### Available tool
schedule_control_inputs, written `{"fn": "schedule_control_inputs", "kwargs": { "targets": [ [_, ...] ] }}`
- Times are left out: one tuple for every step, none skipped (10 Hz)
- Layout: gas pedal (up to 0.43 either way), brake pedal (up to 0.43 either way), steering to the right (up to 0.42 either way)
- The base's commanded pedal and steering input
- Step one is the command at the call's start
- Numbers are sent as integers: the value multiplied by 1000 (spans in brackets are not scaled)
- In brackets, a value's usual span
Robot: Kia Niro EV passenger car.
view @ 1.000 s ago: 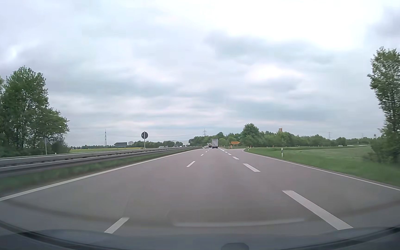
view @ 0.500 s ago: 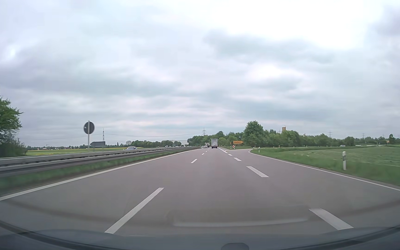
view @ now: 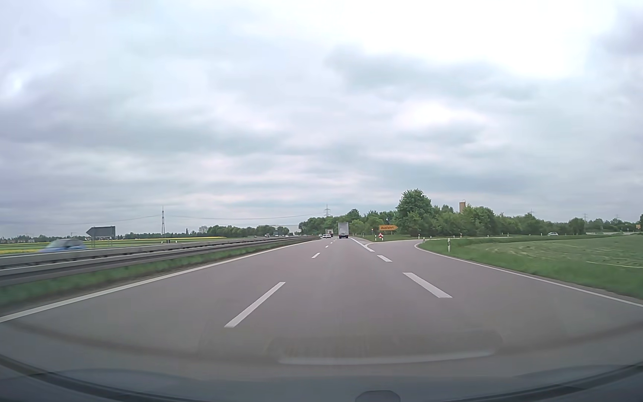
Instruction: Follow the waypoints while adhering to traffic rules and regulations
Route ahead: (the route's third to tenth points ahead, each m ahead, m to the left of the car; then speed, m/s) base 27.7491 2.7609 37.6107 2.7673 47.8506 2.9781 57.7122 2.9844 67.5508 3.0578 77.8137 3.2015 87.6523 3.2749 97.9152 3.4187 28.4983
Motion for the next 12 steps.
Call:
{"fn": "schedule_control_inputs", "kwargs": {
  "targets": [
    [118, 0, 0],
    [118, 0, 0],
    [118, 0, 0],
    [118, 0, 0],
    [118, 0, 0],
    [118, 0, 0],
    [110, 0, 0],
    [98, 0, 0],
    [87, 0, 0],
    [87, 0, 0],
    [79, 0, 0],
    [79, 0, 0]
  ]
}}
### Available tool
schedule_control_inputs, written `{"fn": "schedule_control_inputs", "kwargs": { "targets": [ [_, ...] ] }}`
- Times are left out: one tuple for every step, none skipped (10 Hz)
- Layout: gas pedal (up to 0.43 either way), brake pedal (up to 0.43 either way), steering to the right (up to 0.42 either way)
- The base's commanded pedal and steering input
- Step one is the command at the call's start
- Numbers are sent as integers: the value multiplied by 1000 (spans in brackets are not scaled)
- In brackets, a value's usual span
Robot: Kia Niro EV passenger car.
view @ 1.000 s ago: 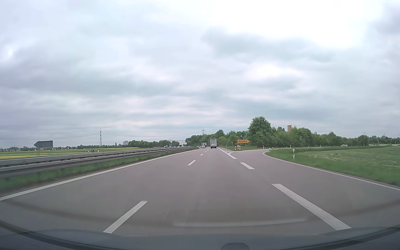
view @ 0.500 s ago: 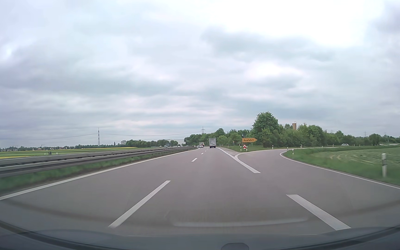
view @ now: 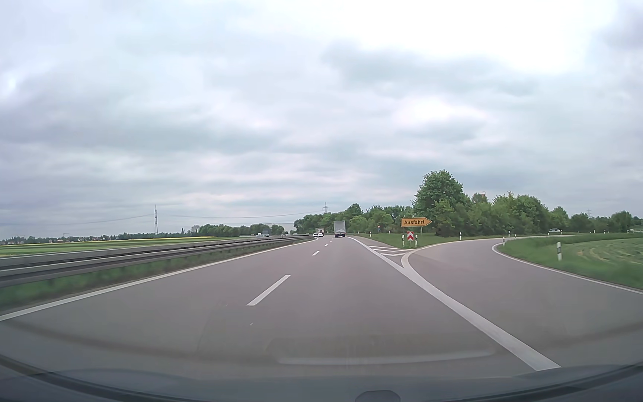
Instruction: Follow the waypoints while adhering to traffic rules and regulations
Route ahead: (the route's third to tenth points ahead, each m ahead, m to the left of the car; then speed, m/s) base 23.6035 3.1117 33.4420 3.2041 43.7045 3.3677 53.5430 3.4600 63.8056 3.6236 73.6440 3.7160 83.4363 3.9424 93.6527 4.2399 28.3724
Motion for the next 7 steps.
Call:
{"fn": "schedule_control_inputs", "kwargs": {
  "targets": [
    [79, 0, 0],
    [79, 0, 0],
    [79, 0, 0],
    [79, 0, 0],
    [79, 0, 0],
    [79, 0, 0],
    [79, 0, 0]
  ]
}}
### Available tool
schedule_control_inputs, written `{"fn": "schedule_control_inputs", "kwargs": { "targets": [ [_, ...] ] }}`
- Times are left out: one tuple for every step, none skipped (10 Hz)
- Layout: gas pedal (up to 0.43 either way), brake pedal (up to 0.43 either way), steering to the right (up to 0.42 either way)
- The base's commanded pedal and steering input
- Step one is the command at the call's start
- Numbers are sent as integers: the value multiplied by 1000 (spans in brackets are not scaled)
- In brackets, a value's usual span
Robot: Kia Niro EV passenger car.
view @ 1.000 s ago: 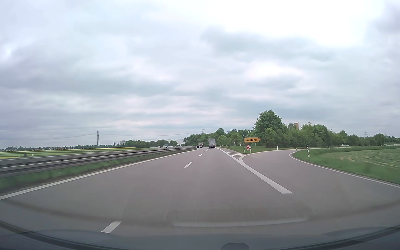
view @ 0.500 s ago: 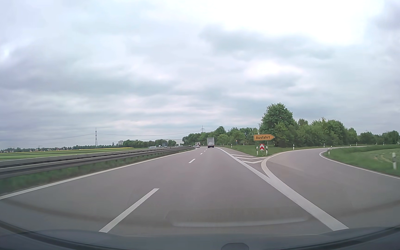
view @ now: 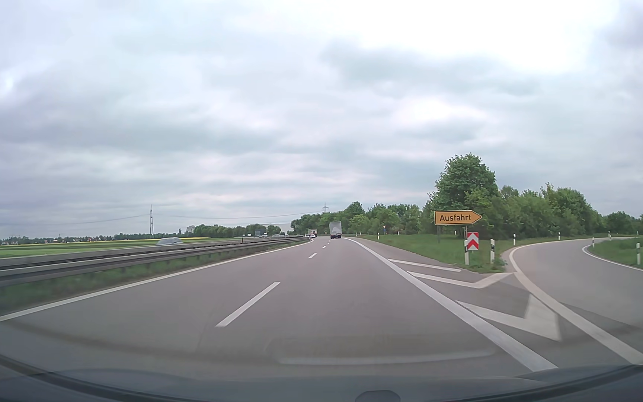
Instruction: Follow the waypoints while adhering to traffic rules and regulations
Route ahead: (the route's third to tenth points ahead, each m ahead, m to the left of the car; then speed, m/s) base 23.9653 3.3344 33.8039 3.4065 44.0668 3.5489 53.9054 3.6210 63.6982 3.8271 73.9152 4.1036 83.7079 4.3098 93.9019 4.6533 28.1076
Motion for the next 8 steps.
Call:
{"fn": "schedule_control_inputs", "kwargs": {
  "targets": [
    [98, 0, 0],
    [98, 0, 0],
    [98, 0, 0],
    [110, 0, 0],
    [138, 0, -1],
    [150, 0, -1],
    [150, 0, -1],
    [150, 0, 0]
  ]
}}
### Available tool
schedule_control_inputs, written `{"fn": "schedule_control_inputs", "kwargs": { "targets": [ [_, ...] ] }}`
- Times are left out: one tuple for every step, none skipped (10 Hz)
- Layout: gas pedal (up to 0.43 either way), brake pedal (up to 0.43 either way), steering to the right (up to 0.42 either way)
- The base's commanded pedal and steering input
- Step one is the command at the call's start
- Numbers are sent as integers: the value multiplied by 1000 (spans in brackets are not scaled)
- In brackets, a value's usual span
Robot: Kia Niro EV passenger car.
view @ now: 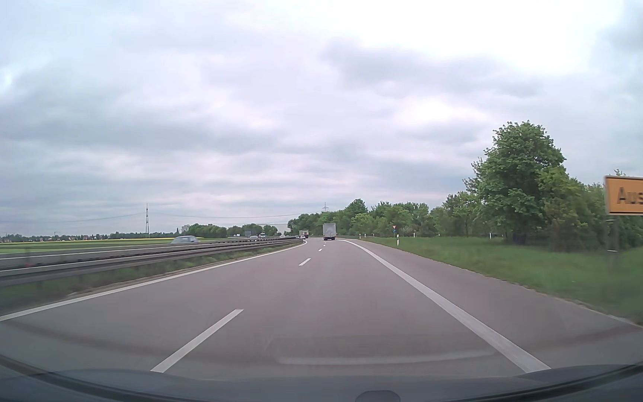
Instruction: Follow the waypoints while adhering to traffic rules and regulations
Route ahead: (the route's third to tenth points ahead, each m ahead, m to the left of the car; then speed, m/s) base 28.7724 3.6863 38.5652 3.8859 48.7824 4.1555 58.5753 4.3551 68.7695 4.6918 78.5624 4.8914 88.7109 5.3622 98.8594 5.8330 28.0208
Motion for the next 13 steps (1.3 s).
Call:
{"fn": "schedule_control_inputs", "kwargs": {
  "targets": [
    [150, 0, -1],
    [150, 0, 0],
    [150, 0, -1],
    [150, 0, -1],
    [150, 0, -1],
    [150, 0, -2],
    [150, 0, -3],
    [150, 0, -3],
    [150, 0, -3],
    [150, 0, -3],
    [150, 0, -4],
    [150, 0, -4],
    [150, 0, -5]
  ]
}}
